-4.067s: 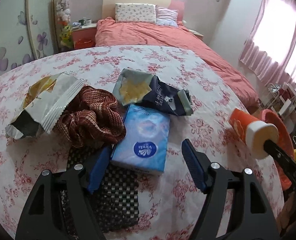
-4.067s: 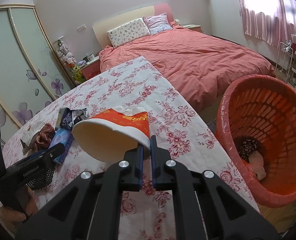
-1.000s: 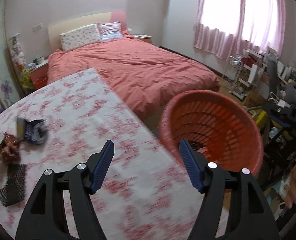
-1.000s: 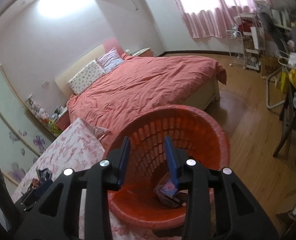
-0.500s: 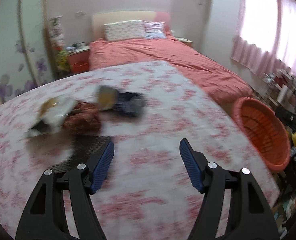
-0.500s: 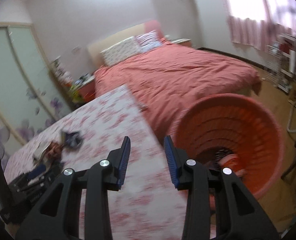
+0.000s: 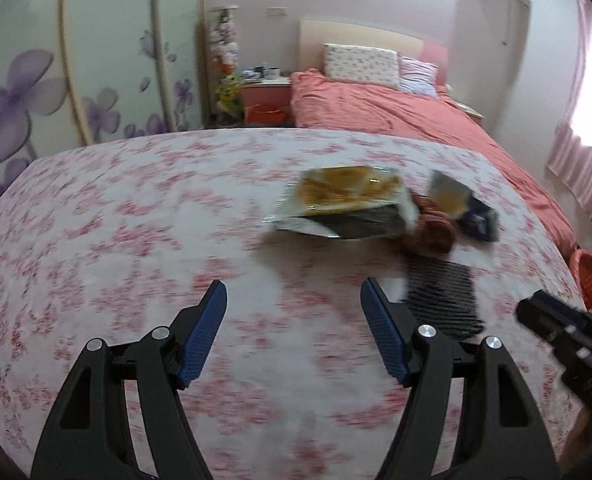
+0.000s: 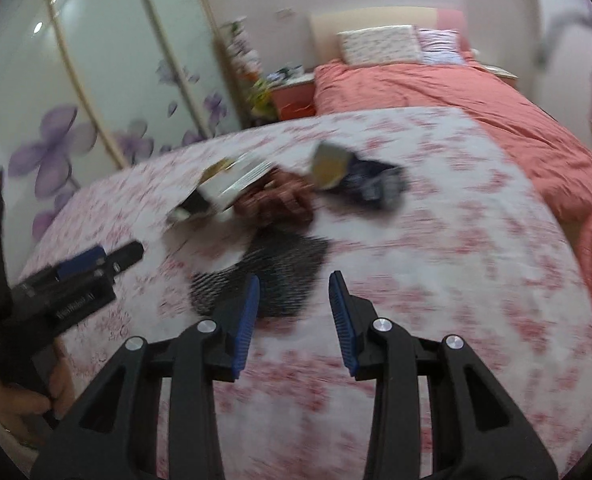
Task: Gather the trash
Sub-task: 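Grasp the black mesh net with the right tool, then grasp the yellow snack wrapper with the left tool while the right tool holds the net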
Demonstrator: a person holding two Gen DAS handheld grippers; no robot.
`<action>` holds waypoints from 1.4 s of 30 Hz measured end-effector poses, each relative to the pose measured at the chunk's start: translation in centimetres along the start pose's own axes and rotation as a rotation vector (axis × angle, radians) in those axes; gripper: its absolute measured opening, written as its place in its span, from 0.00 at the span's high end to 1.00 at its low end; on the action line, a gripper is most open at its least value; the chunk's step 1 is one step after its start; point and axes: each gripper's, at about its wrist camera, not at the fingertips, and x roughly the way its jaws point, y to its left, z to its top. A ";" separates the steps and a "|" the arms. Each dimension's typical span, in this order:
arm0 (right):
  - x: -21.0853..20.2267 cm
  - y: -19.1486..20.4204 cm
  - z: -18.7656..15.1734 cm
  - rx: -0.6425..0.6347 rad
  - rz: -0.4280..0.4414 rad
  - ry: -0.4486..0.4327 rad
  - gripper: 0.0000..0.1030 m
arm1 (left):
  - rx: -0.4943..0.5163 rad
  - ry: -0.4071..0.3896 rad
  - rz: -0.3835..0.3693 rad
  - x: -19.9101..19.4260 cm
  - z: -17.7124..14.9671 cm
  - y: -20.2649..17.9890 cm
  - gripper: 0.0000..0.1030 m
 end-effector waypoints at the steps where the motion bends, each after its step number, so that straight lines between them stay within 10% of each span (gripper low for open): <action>1: 0.4 0.7 -0.1 -0.012 0.002 0.009 0.59 | -0.007 0.001 0.004 -0.2 -0.1 0.5 0.33; 7: 3.3 3.2 -0.1 -0.078 -0.004 0.058 0.39 | -0.036 0.007 0.008 0.1 -0.6 3.0 0.33; 14: 5.6 4.3 -0.8 -0.156 -0.063 0.125 0.39 | -0.053 0.024 -0.008 0.6 -1.0 3.8 0.33; 23: 5.5 4.3 -0.9 -0.156 -0.035 0.126 0.85 | -0.055 0.038 -0.021 1.2 -1.0 3.3 0.33; 42: -1.9 -3.2 1.0 0.041 -0.056 -0.051 0.90 | -0.023 -0.013 -0.098 2.9 2.3 -5.1 0.29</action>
